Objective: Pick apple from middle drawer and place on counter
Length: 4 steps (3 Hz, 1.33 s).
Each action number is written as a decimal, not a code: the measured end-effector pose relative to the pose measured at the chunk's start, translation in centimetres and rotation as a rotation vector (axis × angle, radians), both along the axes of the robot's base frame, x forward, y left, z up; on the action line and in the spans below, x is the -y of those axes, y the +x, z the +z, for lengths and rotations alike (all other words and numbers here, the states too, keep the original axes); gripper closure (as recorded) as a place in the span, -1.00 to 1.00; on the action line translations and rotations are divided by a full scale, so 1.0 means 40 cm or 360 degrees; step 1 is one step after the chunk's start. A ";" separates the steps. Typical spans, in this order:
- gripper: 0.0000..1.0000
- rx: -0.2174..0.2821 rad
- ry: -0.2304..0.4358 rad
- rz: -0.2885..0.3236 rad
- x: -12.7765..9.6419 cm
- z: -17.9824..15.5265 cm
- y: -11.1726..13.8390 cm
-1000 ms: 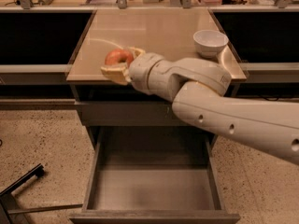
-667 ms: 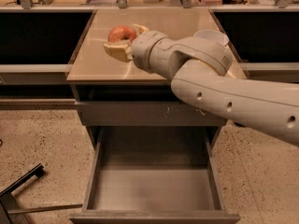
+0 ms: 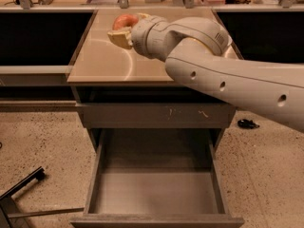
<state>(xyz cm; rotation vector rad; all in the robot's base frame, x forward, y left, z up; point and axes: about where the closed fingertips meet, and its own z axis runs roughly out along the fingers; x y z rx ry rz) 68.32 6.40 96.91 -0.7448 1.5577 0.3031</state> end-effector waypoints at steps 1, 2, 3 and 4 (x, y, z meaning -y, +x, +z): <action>1.00 0.0000 0.0000 -0.0001 0.000 0.000 0.000; 1.00 0.0009 0.0026 -0.0048 0.029 0.021 0.039; 1.00 0.0040 0.0052 -0.0128 0.067 0.045 0.154; 1.00 -0.0087 0.0138 -0.0218 0.081 0.018 0.232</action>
Offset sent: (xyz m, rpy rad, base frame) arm 0.0313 -0.0080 -0.0036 0.0420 -0.0153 -0.0888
